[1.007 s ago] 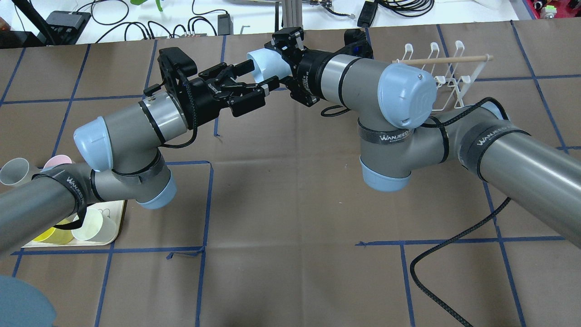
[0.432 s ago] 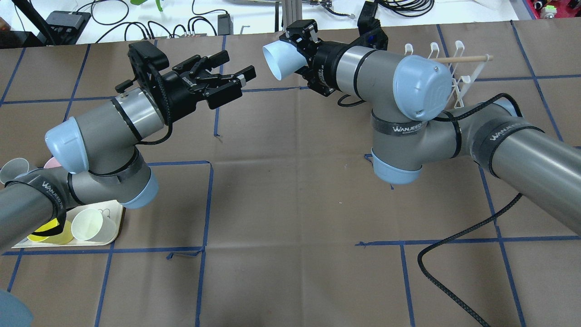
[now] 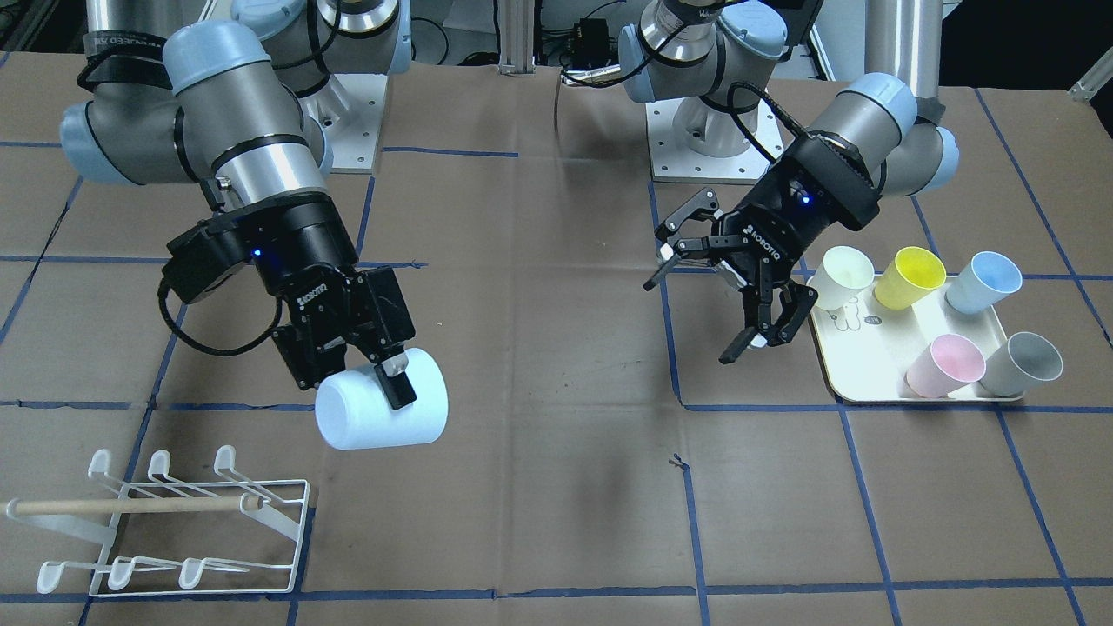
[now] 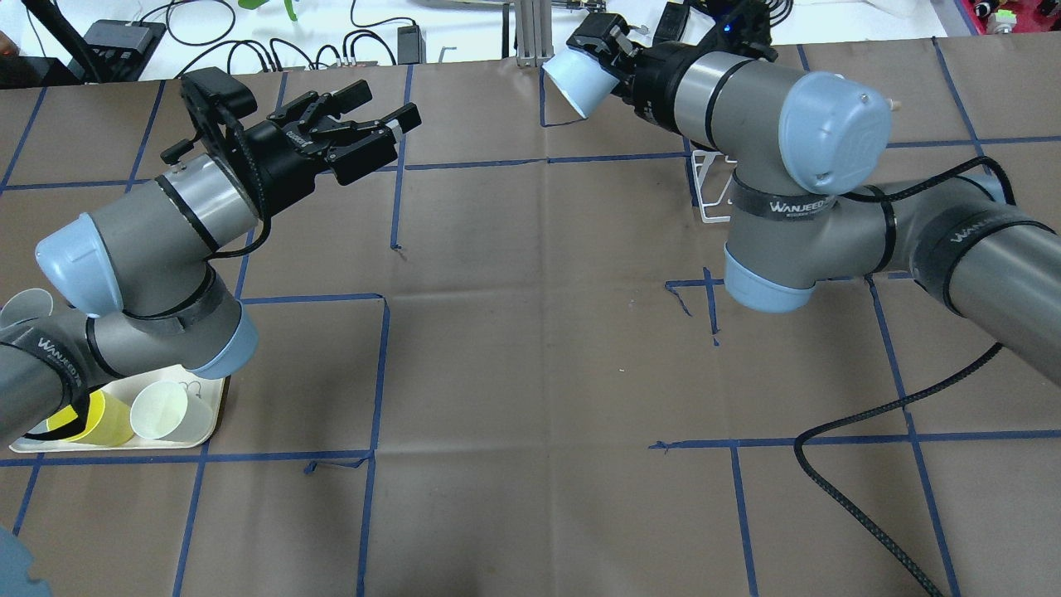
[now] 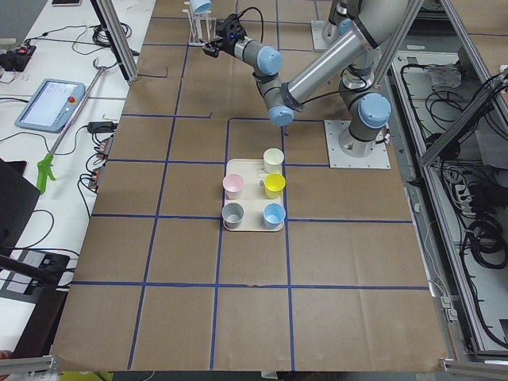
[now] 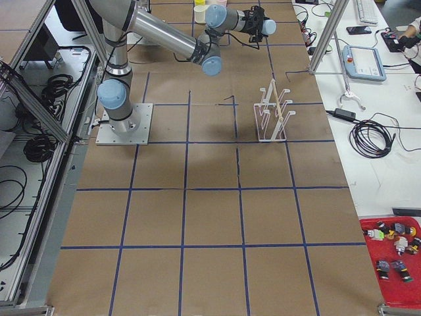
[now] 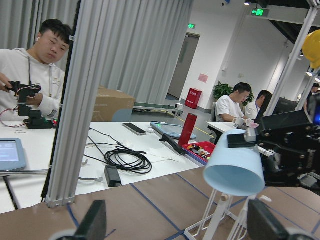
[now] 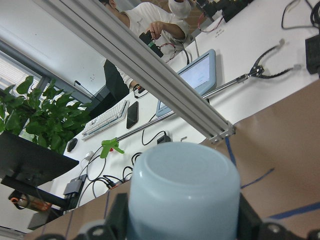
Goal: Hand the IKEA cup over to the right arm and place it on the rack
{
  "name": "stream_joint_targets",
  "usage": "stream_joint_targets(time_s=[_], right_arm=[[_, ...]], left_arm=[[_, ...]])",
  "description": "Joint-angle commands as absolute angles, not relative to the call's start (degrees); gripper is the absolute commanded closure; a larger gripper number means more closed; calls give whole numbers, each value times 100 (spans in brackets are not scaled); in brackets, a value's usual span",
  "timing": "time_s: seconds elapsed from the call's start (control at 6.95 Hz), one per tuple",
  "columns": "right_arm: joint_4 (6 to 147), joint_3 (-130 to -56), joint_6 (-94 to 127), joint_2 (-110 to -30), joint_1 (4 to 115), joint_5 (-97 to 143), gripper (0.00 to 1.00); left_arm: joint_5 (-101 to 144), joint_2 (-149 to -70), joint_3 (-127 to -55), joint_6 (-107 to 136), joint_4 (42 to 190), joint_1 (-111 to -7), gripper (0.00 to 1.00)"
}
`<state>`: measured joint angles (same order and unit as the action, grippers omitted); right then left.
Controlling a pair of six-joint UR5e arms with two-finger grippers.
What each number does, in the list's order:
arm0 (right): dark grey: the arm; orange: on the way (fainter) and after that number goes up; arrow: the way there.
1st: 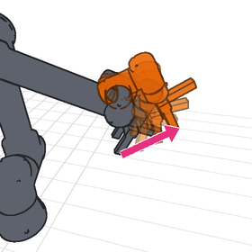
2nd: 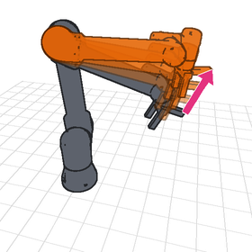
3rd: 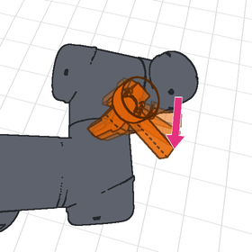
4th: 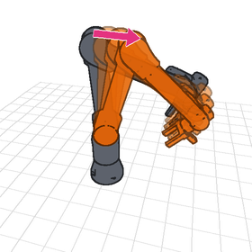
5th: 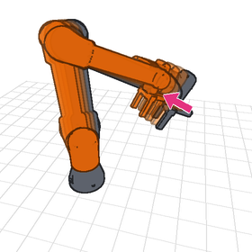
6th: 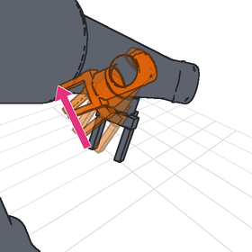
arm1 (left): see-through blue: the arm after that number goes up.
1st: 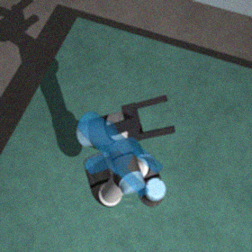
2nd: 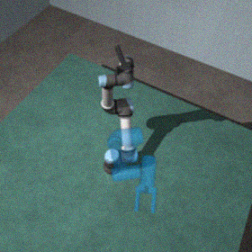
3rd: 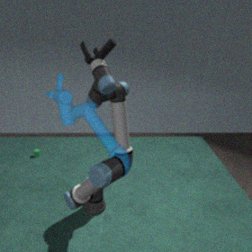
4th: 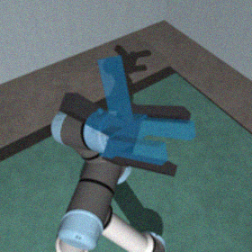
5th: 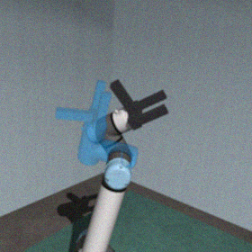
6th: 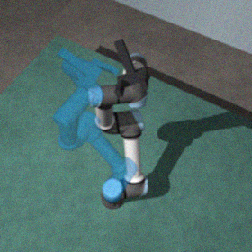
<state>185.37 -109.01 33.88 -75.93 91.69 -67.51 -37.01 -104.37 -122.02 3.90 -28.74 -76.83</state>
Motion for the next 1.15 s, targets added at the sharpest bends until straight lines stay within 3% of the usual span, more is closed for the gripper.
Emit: stream_joint_targets(time_s=[0.0,0.43,1.01], right_arm=[[18545,-10846,1396,-7585,8704,-6873,60],[18615,-10820,103,-7384,8132,-6838,63],[19633,-10204,-1027,-6198,7840,-6803,63]], left_arm=[[-4769,-10494,-11981,343,-2166,-7725,2],[-6295,-10477,-10851,334,324,-8259,2],[-8550,-10179,-9055,343,5392,-9237,1]])
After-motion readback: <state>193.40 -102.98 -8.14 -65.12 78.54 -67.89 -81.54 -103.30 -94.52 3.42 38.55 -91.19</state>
